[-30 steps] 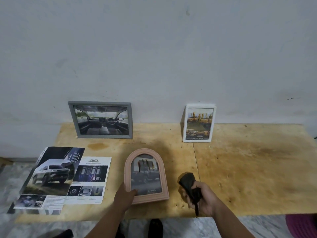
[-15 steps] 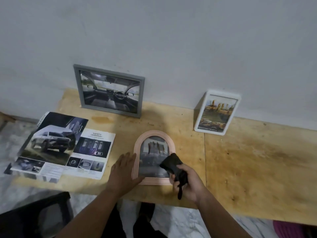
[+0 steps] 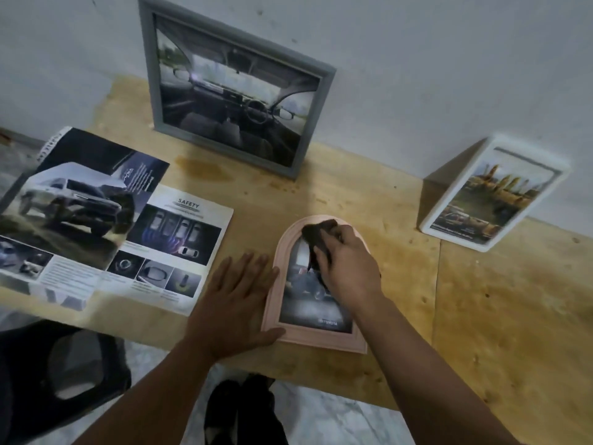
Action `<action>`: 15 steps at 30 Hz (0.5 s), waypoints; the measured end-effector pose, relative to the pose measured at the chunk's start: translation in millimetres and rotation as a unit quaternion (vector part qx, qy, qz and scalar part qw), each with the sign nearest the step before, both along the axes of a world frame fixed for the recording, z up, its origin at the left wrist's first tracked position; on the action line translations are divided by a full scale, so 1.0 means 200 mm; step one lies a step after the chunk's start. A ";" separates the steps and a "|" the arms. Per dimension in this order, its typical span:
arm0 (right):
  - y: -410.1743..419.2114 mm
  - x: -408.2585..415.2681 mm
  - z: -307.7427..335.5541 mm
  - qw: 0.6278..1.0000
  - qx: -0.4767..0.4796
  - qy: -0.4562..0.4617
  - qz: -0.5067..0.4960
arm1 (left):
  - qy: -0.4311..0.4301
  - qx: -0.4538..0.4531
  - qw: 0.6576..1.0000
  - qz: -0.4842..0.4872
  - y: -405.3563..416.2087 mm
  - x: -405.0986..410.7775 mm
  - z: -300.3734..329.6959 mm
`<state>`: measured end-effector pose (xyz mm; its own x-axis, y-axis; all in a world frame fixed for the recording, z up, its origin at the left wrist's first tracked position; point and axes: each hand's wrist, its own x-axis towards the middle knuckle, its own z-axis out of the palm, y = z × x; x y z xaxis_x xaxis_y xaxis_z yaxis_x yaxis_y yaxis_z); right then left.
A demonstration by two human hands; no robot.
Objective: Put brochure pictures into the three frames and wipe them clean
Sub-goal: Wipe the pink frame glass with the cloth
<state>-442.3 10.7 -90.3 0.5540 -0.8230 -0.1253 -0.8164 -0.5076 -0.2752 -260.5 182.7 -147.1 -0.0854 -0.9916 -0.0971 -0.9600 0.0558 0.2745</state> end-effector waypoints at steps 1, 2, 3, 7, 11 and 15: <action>0.02 0.02 -0.04 0.999 -0.008 0.037 0.029 | 0.003 -0.003 1.000 0.002 0.00 0.00 -0.01; 0.05 0.03 -0.08 0.997 -0.016 0.053 0.048 | 0.005 -0.004 1.000 0.002 0.00 0.00 -0.02; 0.08 0.03 -0.10 0.996 -0.024 0.054 0.060 | 0.007 -0.004 1.000 0.002 0.00 0.00 -0.02; 0.21 -0.03 -0.09 0.994 -0.027 0.028 0.103 | 0.007 0.005 1.000 0.009 0.00 0.00 -0.02; 0.39 -0.11 -0.02 0.992 0.033 -0.028 0.116 | 0.033 0.001 0.999 0.020 0.01 0.00 -0.02; 0.38 -0.14 0.09 0.953 0.251 -0.171 0.006 | 0.053 -0.021 0.998 0.019 0.01 0.01 -0.01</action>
<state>-469.9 87.6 -72.8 0.6421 -0.7004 -0.3116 -0.6298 -0.2502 -0.7354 -258.5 185.1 -149.9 -0.0554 -0.9974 -0.0470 -0.9271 0.0339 0.3733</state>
